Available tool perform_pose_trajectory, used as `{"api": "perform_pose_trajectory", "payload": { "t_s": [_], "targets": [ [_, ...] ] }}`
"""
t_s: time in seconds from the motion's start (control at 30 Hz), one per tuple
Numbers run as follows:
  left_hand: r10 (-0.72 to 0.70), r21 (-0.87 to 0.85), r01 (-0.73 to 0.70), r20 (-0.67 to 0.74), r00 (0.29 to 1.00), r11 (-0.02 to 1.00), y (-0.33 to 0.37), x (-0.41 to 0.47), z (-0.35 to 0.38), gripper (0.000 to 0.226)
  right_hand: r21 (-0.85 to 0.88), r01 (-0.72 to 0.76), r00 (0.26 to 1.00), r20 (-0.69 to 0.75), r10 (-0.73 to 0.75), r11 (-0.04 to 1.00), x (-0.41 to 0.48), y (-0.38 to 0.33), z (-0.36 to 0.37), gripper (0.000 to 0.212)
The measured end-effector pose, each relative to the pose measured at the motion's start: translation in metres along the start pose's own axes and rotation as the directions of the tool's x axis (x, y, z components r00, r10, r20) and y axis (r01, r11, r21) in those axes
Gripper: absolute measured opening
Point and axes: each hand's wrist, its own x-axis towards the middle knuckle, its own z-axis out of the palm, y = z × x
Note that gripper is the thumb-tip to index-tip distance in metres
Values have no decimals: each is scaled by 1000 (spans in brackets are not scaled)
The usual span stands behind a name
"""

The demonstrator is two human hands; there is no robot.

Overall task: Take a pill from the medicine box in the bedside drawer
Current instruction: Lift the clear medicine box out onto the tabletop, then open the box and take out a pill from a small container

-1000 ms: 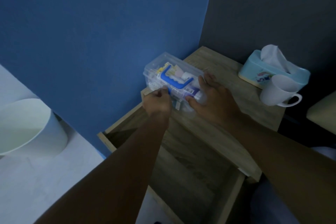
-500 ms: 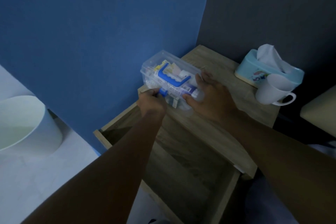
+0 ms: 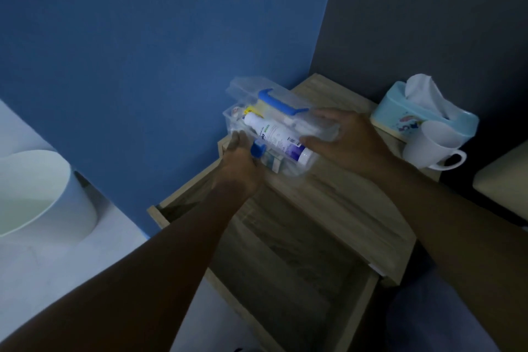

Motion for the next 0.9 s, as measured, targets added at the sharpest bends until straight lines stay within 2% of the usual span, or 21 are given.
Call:
{"api": "perform_pose_trajectory", "payload": {
  "t_s": [0.1,0.2,0.27,0.33,0.4,0.53,0.63,0.7,0.8,0.9],
  "targets": [
    [106,133,-107,18,994,985,2,7,-3,86,49,75,989,-135,-68,996,8,-2,-8,47],
    [250,317,-249,39,967,915,4,18,-7,90,-134,242,898,-345,-274,961,18,0,-13,32],
    [243,383,-251,70,968,889,5,24,-9,89,-253,308,819,-419,-391,917,25,1,-19,23],
    [227,420,-253,112,967,871,3,26,-9,88,-356,282,782,-453,-428,891,33,4,-24,21],
    [222,411,-256,131,966,875,0,30,-4,92,-431,166,814,-448,-370,887,42,12,-29,23],
    [223,421,-254,124,967,871,-5,25,-10,96,-513,-96,921,-371,-120,853,56,20,-35,42],
    [246,418,-267,107,964,868,-8,24,-9,95,-449,-189,965,-251,80,873,69,33,-35,39],
    [260,418,-278,101,960,865,-11,24,-7,95,-407,-241,963,-213,165,881,76,44,-32,44],
    [278,442,-297,109,954,847,-13,28,-7,92,-342,-267,953,-235,193,901,82,55,-24,58],
    [267,446,-287,107,958,848,-12,29,-7,93,-228,-282,940,-261,221,932,85,62,-16,57]
  ]
}}
